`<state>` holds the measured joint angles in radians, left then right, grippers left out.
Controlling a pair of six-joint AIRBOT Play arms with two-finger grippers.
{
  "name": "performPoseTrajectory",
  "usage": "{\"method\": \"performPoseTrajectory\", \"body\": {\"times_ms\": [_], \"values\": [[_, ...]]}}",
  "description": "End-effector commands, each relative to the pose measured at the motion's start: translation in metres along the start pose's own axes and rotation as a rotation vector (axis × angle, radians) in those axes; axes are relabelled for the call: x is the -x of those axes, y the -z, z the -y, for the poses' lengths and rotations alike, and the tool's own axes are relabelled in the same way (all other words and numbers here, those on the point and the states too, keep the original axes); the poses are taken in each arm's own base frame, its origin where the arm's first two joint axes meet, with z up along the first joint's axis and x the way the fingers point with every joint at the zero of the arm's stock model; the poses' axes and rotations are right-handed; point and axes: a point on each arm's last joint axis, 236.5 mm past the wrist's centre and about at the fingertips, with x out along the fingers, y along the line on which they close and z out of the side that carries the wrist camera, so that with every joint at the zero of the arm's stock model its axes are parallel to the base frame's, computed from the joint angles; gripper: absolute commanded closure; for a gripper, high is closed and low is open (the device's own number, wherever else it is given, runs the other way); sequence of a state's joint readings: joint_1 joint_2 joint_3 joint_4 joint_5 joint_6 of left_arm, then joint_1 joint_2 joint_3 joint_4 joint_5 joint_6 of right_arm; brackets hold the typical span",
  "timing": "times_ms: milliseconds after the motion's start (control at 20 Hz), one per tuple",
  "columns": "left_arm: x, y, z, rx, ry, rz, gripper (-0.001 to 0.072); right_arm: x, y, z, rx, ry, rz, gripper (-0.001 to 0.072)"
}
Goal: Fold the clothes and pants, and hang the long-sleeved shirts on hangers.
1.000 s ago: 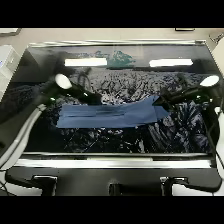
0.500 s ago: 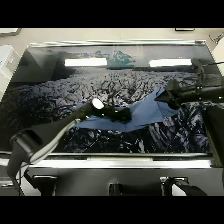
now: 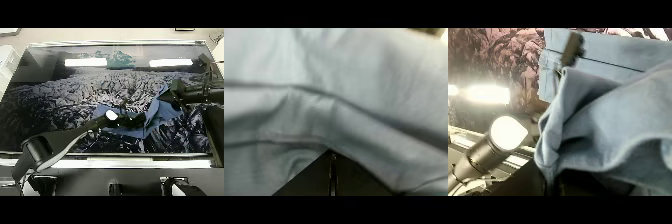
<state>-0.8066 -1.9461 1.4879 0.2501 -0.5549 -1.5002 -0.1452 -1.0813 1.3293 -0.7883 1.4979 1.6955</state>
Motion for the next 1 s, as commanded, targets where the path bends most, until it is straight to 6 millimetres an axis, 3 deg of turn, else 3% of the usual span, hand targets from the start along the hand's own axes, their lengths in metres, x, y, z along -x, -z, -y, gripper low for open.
{"method": "performPoseTrajectory", "body": {"times_ms": [0,150,300,500,650,700,750,800,850,950], "values": [[0.051,-0.052,-0.029,-0.163,-0.121,0.021,0.0692,-0.008,-0.009,-0.008,-0.004,-0.059,0.002,0.0677],[0.145,-0.122,-0.05,-0.277,-0.249,0.1,0.0692,-0.042,-0.007,-0.022,0.014,-0.099,-0.057,0.0677],[0.249,-0.17,-0.058,-0.303,-0.334,0.207,0.0691,-0.104,-0.002,-0.041,0.022,-0.131,-0.112,0.0676],[0.362,-0.19,-0.041,-0.32,-0.379,0.351,0.069,-0.206,0.007,-0.049,-0.092,-0.162,-0.174,0.0675],[0.406,-0.185,-0.011,-0.369,-0.373,0.435,0.069,-0.284,0.031,-0.042,-0.272,-0.175,-0.245,0.0656],[0.414,-0.182,-0.002,-0.392,-0.368,0.453,0.069,-0.303,0.042,-0.044,-0.331,-0.195,-0.281,0.0614],[0.42,-0.178,0.007,-0.408,-0.362,0.468,0.069,-0.318,0.052,-0.045,-0.391,-0.213,-0.316,0.0463],[0.424,-0.176,0.013,-0.421,-0.359,0.478,0.069,-0.326,0.055,-0.044,-0.41,-0.227,-0.329,0.0208],[0.427,-0.174,0.018,-0.43,-0.356,0.486,0.069,-0.325,0.052,-0.04,-0.385,-0.238,-0.329,0.0017],[0.429,-0.172,0.02,-0.438,-0.362,0.489,0.0689,-0.3,0.032,-0.028,-0.339,-0.253,-0.327,0.0009]]}}
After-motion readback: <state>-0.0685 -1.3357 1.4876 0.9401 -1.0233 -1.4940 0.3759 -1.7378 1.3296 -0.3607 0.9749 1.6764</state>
